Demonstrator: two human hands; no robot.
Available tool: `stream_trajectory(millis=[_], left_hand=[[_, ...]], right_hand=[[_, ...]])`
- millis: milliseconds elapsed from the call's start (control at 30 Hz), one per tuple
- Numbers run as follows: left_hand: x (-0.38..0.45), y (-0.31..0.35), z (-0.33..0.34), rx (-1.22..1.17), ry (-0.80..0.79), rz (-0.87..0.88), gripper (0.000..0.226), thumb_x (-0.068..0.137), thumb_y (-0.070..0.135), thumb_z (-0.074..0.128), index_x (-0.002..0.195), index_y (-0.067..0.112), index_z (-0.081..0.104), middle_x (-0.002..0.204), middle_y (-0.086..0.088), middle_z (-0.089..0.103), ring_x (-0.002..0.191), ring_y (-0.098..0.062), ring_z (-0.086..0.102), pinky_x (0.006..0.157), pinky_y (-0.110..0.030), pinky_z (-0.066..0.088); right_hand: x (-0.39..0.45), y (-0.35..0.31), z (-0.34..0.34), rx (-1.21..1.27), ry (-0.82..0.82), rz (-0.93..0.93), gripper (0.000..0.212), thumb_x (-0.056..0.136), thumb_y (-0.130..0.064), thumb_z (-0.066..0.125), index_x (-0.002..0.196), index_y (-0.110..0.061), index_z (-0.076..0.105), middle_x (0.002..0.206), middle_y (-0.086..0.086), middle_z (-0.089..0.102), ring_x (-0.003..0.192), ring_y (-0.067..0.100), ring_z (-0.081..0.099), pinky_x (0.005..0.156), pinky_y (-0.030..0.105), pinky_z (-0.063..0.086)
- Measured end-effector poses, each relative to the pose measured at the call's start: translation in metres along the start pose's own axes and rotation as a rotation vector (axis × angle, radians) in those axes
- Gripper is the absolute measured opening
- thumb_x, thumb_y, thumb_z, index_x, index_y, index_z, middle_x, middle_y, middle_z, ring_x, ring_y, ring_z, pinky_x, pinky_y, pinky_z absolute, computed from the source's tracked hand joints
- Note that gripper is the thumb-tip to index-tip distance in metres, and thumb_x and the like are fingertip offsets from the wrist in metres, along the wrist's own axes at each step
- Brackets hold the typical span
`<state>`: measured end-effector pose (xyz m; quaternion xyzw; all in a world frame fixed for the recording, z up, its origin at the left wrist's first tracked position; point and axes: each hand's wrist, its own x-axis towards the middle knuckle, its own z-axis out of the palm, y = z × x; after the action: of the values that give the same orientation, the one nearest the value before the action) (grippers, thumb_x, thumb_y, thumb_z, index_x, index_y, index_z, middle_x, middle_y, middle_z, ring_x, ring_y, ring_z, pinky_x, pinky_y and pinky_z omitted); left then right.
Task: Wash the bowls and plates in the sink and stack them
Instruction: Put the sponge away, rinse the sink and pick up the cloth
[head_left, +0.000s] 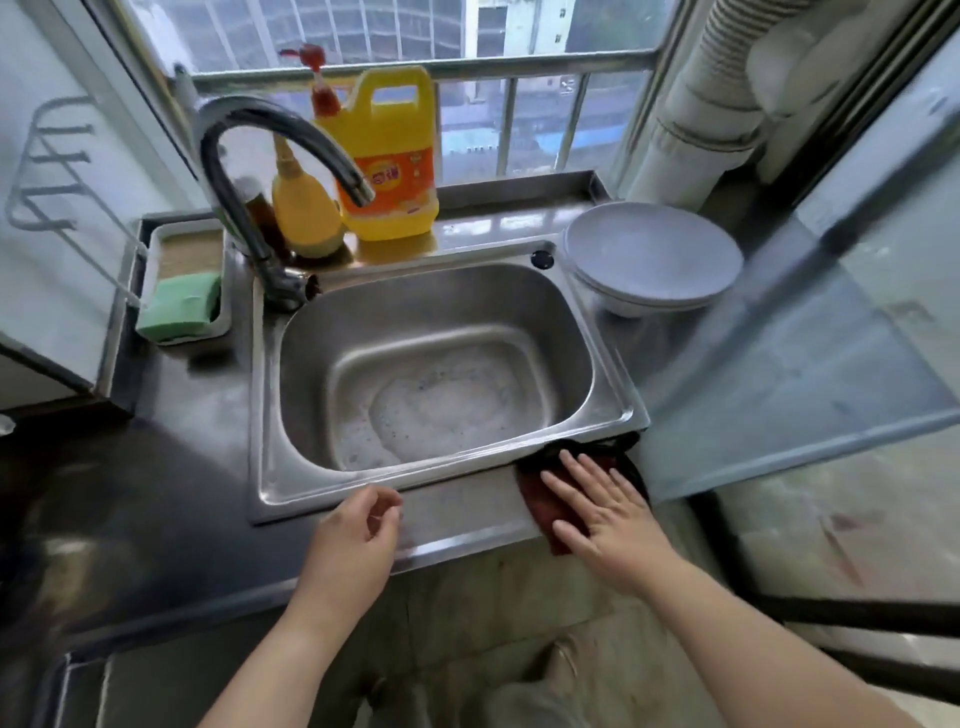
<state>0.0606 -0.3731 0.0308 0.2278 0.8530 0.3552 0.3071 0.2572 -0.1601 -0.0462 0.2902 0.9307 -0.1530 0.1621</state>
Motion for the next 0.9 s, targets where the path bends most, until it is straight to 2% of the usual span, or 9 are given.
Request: stream_trajectory(millis=[100,167,300,433,567,600,700,733,900], left_hand=[[0.004,0.029,0.037,0.052,0.048,0.015,0.011,0.094,0.013,0.056,0.091,0.023,0.061,0.084,0.006,0.065,0.078,-0.005,0.062,0.056,-0.002,0.041],[0.008,0.048,0.063,0.072,0.054,0.028,0.010,0.093,0.014,0.058,0.091,0.024,0.061,0.084,0.007,0.065,0.080,-0.006,0.061,0.056,-0.003,0.040],[0.018,0.085,0.111,0.087,0.072,0.070,0.017,0.091,0.013,0.060,0.084,0.028,0.061,0.079,0.009,0.066,0.076,-0.005,0.063,0.058,-0.006,0.040],[0.030,0.125,0.153,0.088,0.060,0.109,0.015,0.090,0.011,0.061,0.084,0.025,0.063,0.075,0.010,0.065,0.072,-0.003,0.060,0.060,-0.009,0.042],[0.047,0.164,0.189,0.094,-0.017,0.163,0.016,0.090,0.012,0.061,0.085,0.027,0.063,0.077,0.010,0.066,0.075,-0.003,0.061,0.069,-0.019,0.048],[0.051,0.173,0.196,0.091,-0.028,0.183,0.017,0.090,0.012,0.061,0.084,0.028,0.062,0.077,0.011,0.066,0.075,-0.002,0.061,0.067,-0.013,0.046],[0.063,0.190,0.212,0.092,-0.036,0.240,0.028,0.089,0.009,0.062,0.078,0.034,0.059,0.069,0.017,0.064,0.073,0.001,0.059,0.063,-0.008,0.040],[0.066,0.193,0.215,0.095,-0.044,0.251,0.028,0.088,0.008,0.062,0.077,0.034,0.059,0.066,0.017,0.063,0.070,0.003,0.057,0.061,-0.008,0.039],[0.093,0.200,0.229,0.110,-0.047,0.279,0.034,0.087,0.009,0.065,0.075,0.040,0.056,0.066,0.014,0.063,0.066,0.002,0.058,0.061,-0.012,0.041]], right_hand=[[-0.004,0.084,-0.018,-0.038,0.071,0.091,0.066,0.078,-0.067,0.012,0.140,-0.055,-0.008,0.154,-0.021,-0.012,0.140,-0.005,-0.013,0.112,0.021,-0.014],[-0.004,0.137,-0.032,0.010,0.093,0.209,0.063,0.083,-0.067,0.011,0.141,-0.053,-0.012,0.152,-0.019,-0.024,0.140,-0.001,-0.019,0.114,0.026,-0.014],[0.013,0.175,-0.048,0.049,0.031,0.419,0.064,0.097,-0.054,0.023,0.149,-0.037,-0.011,0.157,-0.006,-0.023,0.145,0.012,-0.016,0.118,0.035,-0.009],[0.013,0.135,-0.033,0.038,0.077,0.210,0.075,0.078,-0.059,0.000,0.145,-0.030,-0.017,0.151,-0.007,-0.028,0.145,0.012,-0.015,0.110,0.033,-0.019],[0.013,0.156,-0.041,0.026,0.066,0.046,0.063,0.081,-0.057,0.036,0.142,-0.040,0.038,0.151,-0.006,0.036,0.137,0.010,0.033,0.109,0.033,0.012],[0.015,0.174,-0.048,0.010,0.057,0.058,0.062,0.082,-0.058,0.035,0.142,-0.043,0.036,0.152,-0.008,0.033,0.138,0.009,0.033,0.110,0.032,0.011],[0.025,0.241,-0.059,0.008,0.149,0.122,0.069,0.079,-0.064,0.006,0.146,-0.049,-0.001,0.154,-0.017,-0.017,0.145,0.004,-0.008,0.113,0.027,-0.013],[0.029,0.265,-0.063,0.036,0.160,0.178,0.068,0.079,-0.065,0.002,0.145,-0.049,-0.007,0.151,-0.019,-0.023,0.144,0.004,-0.015,0.113,0.027,-0.014],[0.049,0.366,-0.100,0.150,0.085,0.548,0.060,0.098,-0.053,0.020,0.148,-0.042,-0.010,0.156,-0.010,-0.023,0.144,0.009,-0.017,0.118,0.036,-0.008]])
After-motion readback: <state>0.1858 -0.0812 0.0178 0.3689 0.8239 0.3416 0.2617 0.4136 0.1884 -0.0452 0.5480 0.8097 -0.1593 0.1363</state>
